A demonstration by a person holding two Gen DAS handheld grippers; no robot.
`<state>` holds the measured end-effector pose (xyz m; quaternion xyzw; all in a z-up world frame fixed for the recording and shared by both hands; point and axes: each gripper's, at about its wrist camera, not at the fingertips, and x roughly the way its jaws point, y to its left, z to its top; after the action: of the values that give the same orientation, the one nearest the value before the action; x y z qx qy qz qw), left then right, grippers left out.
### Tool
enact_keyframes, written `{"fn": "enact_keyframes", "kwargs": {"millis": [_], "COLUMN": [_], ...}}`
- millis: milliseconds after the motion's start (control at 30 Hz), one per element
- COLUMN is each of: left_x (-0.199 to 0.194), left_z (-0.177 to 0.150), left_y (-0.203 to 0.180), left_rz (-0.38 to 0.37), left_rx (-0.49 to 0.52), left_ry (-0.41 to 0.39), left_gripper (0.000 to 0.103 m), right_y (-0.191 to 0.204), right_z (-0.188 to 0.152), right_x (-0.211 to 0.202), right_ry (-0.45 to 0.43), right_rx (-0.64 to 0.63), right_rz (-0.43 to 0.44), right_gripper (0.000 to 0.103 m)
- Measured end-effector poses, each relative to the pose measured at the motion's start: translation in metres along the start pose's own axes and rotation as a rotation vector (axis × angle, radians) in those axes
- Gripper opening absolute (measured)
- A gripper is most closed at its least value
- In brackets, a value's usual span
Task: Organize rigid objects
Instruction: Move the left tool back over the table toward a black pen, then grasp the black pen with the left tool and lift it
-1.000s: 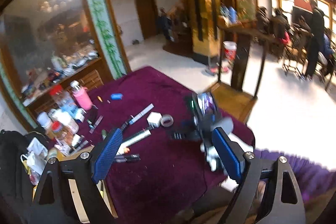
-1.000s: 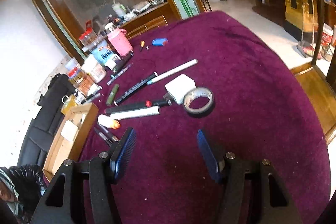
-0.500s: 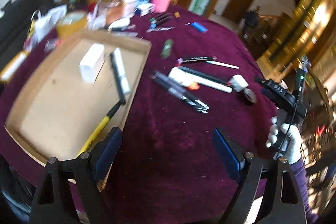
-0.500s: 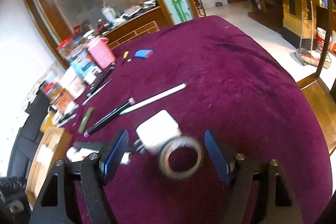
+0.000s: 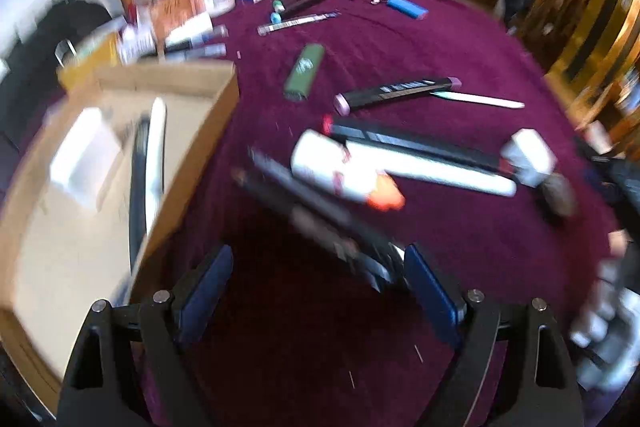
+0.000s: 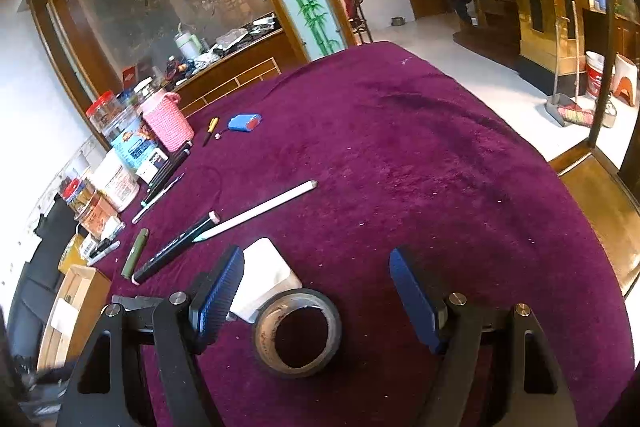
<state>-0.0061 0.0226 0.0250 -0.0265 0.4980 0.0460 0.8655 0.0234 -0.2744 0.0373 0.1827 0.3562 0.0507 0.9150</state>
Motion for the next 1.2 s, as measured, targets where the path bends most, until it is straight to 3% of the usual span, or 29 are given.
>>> {"fn": "enact_keyframes", "kwargs": {"millis": [67,133,167,300,367,433,533,667,833,933,1033,1200], "left_x": [0.016,0.023,0.020,0.011,0.005,-0.003,-0.018,-0.032,-0.033,-0.032,-0.014,-0.014], "left_z": [0.007,0.008,0.006,-0.005,-0.009,-0.016,-0.035,-0.054,-0.046,-0.037,-0.035,-0.041], "left_y": [-0.012,-0.020,-0.017,-0.014,-0.010,-0.001,0.011,0.025,0.035,0.028,0.011,0.029], "left_rz": [0.083,0.111,0.099,-0.025,-0.098,-0.196,-0.275,-0.361,-0.315,-0.313,-0.208,-0.231], "left_rx": [0.052,0.102,0.100,0.143,0.152,0.151,0.153,0.102,0.030,0.045,0.108,0.077], "left_ry": [-0.004,-0.015,-0.031,-0.049,-0.042,-0.019,0.001,0.024,0.006,-0.025,-0.022,-0.030], "left_gripper": [0.089,0.091,0.087,0.055,0.034,0.024,0.011,0.010,0.017,0.025,0.026,0.026], "right_y": [0.004,0.008,0.010,0.015,0.017,0.019,0.020,0.016,0.015,0.014,0.014,0.012], "right_z": [0.000,-0.001,-0.001,-0.003,-0.005,-0.006,-0.007,-0.008,-0.008,-0.008,-0.008,-0.008], "right_x": [-0.002,-0.004,-0.004,0.000,0.003,0.003,0.002,0.004,0.005,0.005,0.006,0.003], "right_ry": [-0.009,-0.023,-0.024,0.000,0.016,0.014,0.005,0.019,0.031,0.028,0.032,0.035], "right_rx": [-0.016,-0.037,-0.045,-0.070,-0.084,-0.099,-0.113,-0.096,-0.089,-0.087,-0.085,-0.072], "right_rz": [0.003,0.000,-0.002,-0.004,-0.008,-0.017,-0.035,-0.038,-0.044,-0.042,-0.039,-0.018], "right_gripper": [0.079,0.079,0.079,0.079,0.079,0.079,0.079,0.079,0.079,0.079,0.079,0.079]}}
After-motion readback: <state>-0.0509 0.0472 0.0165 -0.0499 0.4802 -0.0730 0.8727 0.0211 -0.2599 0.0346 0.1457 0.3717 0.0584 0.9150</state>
